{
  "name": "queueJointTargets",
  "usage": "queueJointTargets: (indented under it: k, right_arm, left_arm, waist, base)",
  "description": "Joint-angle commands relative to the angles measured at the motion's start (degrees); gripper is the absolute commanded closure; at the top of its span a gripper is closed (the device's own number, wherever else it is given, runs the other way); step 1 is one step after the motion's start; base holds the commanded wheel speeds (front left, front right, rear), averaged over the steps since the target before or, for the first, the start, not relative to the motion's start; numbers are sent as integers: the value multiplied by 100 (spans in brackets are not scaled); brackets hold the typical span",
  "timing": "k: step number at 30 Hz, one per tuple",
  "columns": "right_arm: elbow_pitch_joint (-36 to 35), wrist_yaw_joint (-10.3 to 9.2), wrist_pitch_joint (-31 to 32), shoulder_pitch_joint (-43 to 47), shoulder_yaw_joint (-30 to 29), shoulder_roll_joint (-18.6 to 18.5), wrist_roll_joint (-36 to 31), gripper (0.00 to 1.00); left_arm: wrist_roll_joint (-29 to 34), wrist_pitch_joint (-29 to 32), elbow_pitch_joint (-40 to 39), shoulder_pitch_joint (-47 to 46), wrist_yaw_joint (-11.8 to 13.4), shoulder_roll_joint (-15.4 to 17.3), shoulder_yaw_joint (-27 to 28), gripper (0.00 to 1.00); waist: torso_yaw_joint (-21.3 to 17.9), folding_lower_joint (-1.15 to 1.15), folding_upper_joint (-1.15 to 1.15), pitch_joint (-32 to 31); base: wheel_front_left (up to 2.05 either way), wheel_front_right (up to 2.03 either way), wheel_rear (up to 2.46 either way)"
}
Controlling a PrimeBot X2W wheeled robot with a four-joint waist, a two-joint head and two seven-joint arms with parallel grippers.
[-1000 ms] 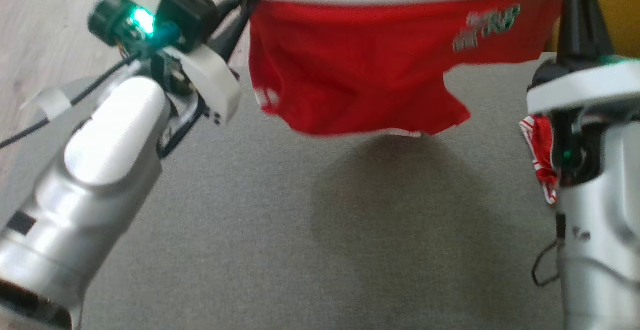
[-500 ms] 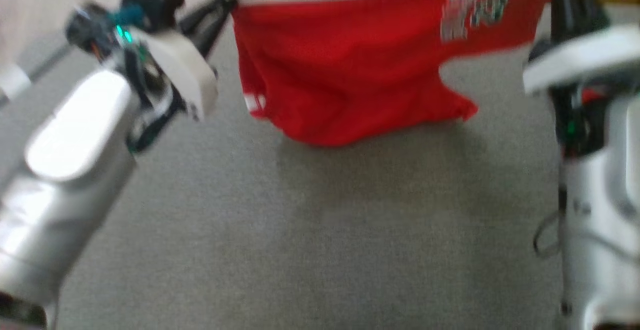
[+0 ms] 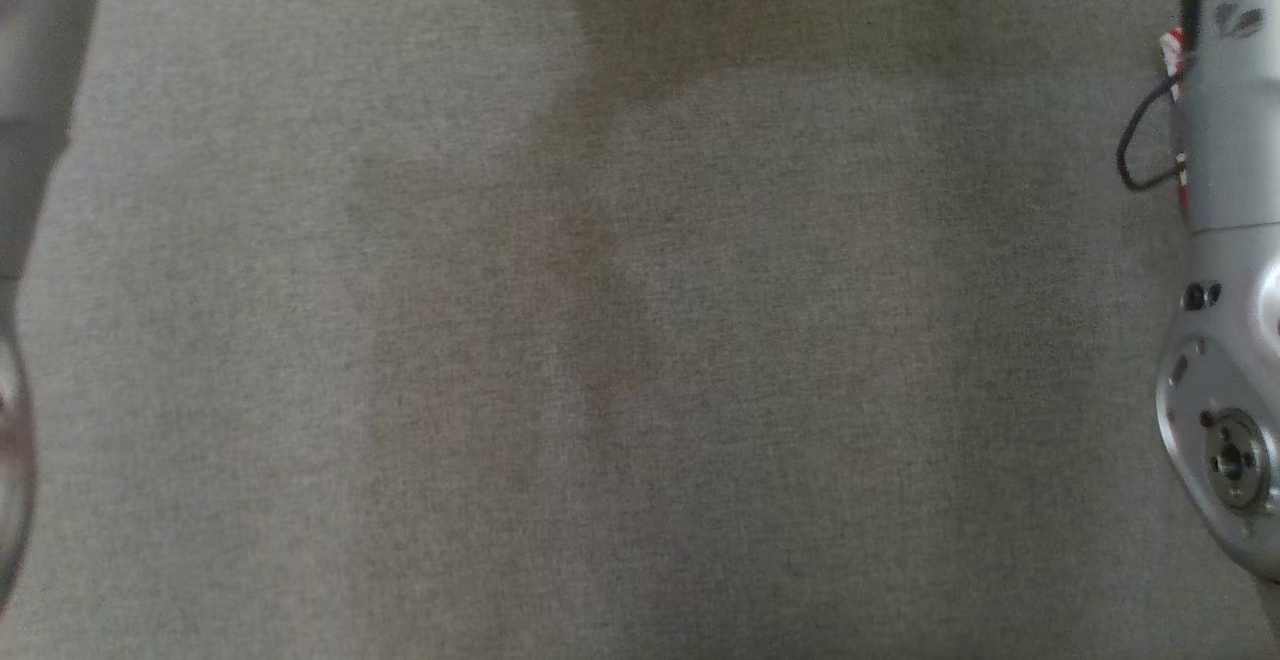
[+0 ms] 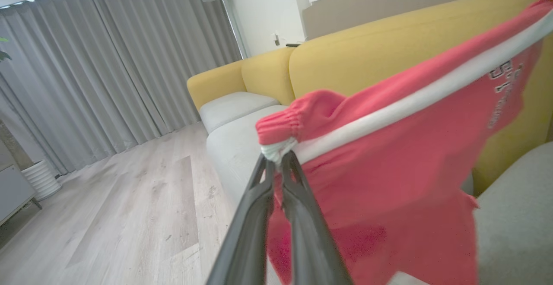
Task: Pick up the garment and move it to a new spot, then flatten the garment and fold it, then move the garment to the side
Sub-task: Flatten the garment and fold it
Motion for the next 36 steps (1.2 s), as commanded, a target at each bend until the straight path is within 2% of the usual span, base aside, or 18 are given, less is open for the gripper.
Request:
queueJointTargets:
  k: [1, 5, 11, 18, 19, 24, 28, 31, 34, 36]
  right_arm:
    - [63, -4, -84, -146, -17, 43, -69, 100]
    - [771, -4, -288, -104, 15, 43, -251, 100]
    - [1712, -4, -304, 348, 471, -34, -380, 100]
    - [2520, -4, 20, 986, 1302, -306, -77, 100]
    - [2520, -4, 20, 986, 1302, -306, -77, 100]
    - [2808, -4, 444, 1450, 2032, -542, 297, 100]
    - [2768, -4, 1029, 1880, 2747, -692, 822, 100]
    - [2479, -4, 1613, 2232, 3294, -929, 1399, 100]
    - [1848, -4, 2199, 2657, 3921, -1280, 2101, 100]
    - [1283, -4, 2588, 2932, 4304, -1646, 2665, 100]
  left_arm:
    - [76, -165, 41, -269, 10, 196, 119, 100]
    - [44, -698, 453, -171, -36, -50, -58, 100]
    - [-109, -916, 763, 493, -65, -242, -808, 100]
    - [-670, -977, 422, 1549, -67, -71, -1922, 100]
    - [-670, -977, 422, 1549, -67, -71, -1922, 100]
    - [-976, -922, 61, 2192, -67, 106, -2639, 100]
    - [-1159, -808, -251, 2654, -67, 240, -3012, 100]
    - [-1201, -775, -453, 2946, -67, 316, -3120, 100]
    - [-1195, -746, -602, 3220, -66, 372, -3170, 100]
    - [-1207, -715, -704, 3403, -41, 420, -3188, 100]
  waist:
    - [-47, -3, 0, 63]
    - [2, -3, 0, 70]
    - [145, -3, 0, -75]
    - [280, -3, 0, -571]
    - [280, -3, 0, -571]
    - [346, -3, 0, -1032]
    - [358, -3, 0, -1365]
    - [372, -3, 0, -1619]
    - [380, -3, 0, -1893]
    - [377, -3, 0, -2066]
  base:
    - [0, 0, 0]
    - [0, 0, 0]
    - [0, 0, 0]
    - [0, 0, 0]
    - [0, 0, 0]
    - [0, 0, 0]
    - [0, 0, 0]
    - [0, 0, 0]
    - [0, 0, 0]
    - [0, 0, 0]
